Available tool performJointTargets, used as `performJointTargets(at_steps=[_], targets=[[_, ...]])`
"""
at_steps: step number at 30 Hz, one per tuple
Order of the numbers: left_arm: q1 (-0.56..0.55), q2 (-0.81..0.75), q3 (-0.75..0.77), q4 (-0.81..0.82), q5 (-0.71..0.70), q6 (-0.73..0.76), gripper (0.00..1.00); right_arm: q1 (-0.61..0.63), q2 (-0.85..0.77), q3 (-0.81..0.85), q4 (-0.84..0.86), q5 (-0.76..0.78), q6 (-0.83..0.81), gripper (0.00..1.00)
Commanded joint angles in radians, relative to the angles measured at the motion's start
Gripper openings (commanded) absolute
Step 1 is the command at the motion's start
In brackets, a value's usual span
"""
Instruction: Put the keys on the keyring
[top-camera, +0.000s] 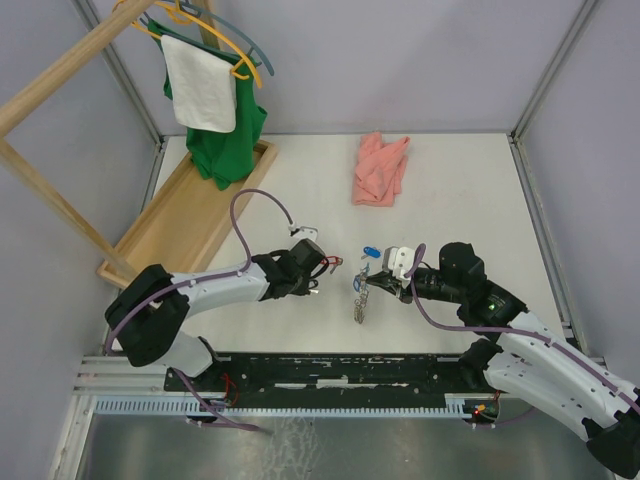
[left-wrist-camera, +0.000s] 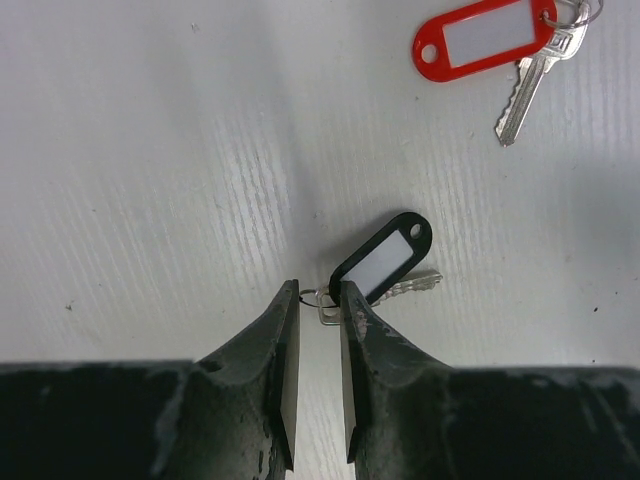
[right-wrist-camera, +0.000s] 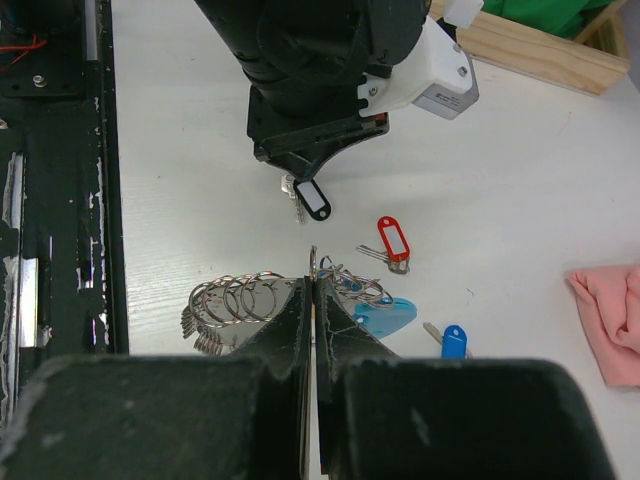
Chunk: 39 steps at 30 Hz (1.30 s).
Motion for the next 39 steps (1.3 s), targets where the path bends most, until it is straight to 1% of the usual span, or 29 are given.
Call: performJointTargets(at_steps=[1, 3, 5, 8, 11, 13, 15, 18, 22, 26, 29, 32, 36, 39], targets=[[-0.013, 0.029, 0.078, -0.049, -0.059, -0.024, 0.23, 0.001, -0.015, 0.009, 0.071, -0.022, 0.010, 0.01], [-0.016, 0.042, 0.093, -0.053, -0.046, -0.022, 0.27, 0.001, -0.016, 0.009, 0.069, -0.020, 0.011, 0.01], [-0.017, 0.050, 0.101, -0.052, -0.024, -0.019, 0.34, 0.002, -0.018, 0.008, 0.069, -0.019, 0.010, 0.01], [-0.016, 0.022, 0.099, -0.047, -0.001, -0.018, 0.43, 0.001, -0.018, 0.007, 0.067, -0.019, 0.011, 0.01], [-0.009, -0.038, 0.078, -0.024, 0.033, -0.015, 0.52, 0.001, -0.017, 0.008, 0.068, -0.021, 0.012, 0.01], [0.018, -0.093, 0.044, 0.013, 0.088, -0.007, 0.55, 0.001, -0.015, 0.008, 0.071, -0.022, 0.012, 0.01], [0.055, -0.158, -0.017, 0.089, 0.148, 0.011, 0.58, 0.001, -0.014, 0.007, 0.070, -0.024, 0.013, 0.01], [0.120, -0.243, -0.120, 0.202, 0.266, 0.082, 0.59, 0.001, -0.015, 0.007, 0.071, -0.027, 0.013, 0.01], [0.218, -0.302, -0.236, 0.364, 0.437, 0.153, 0.59, 0.000, -0.015, 0.007, 0.071, -0.033, 0.013, 0.01], [0.277, -0.298, -0.303, 0.502, 0.557, 0.153, 0.57, 0.001, -0.019, 0.006, 0.067, -0.032, 0.010, 0.01], [0.332, -0.265, -0.352, 0.634, 0.648, 0.111, 0.56, 0.001, -0.017, 0.006, 0.067, -0.034, 0.010, 0.01], [0.374, -0.221, -0.392, 0.726, 0.695, 0.076, 0.55, 0.001, -0.016, 0.006, 0.065, -0.033, 0.012, 0.01], [0.378, -0.145, -0.393, 0.751, 0.711, 0.080, 0.55, 0.001, -0.012, 0.006, 0.066, -0.037, 0.012, 0.01], [0.378, -0.101, -0.411, 0.814, 0.731, 0.060, 0.54, 0.001, -0.012, 0.005, 0.066, -0.038, 0.013, 0.01]])
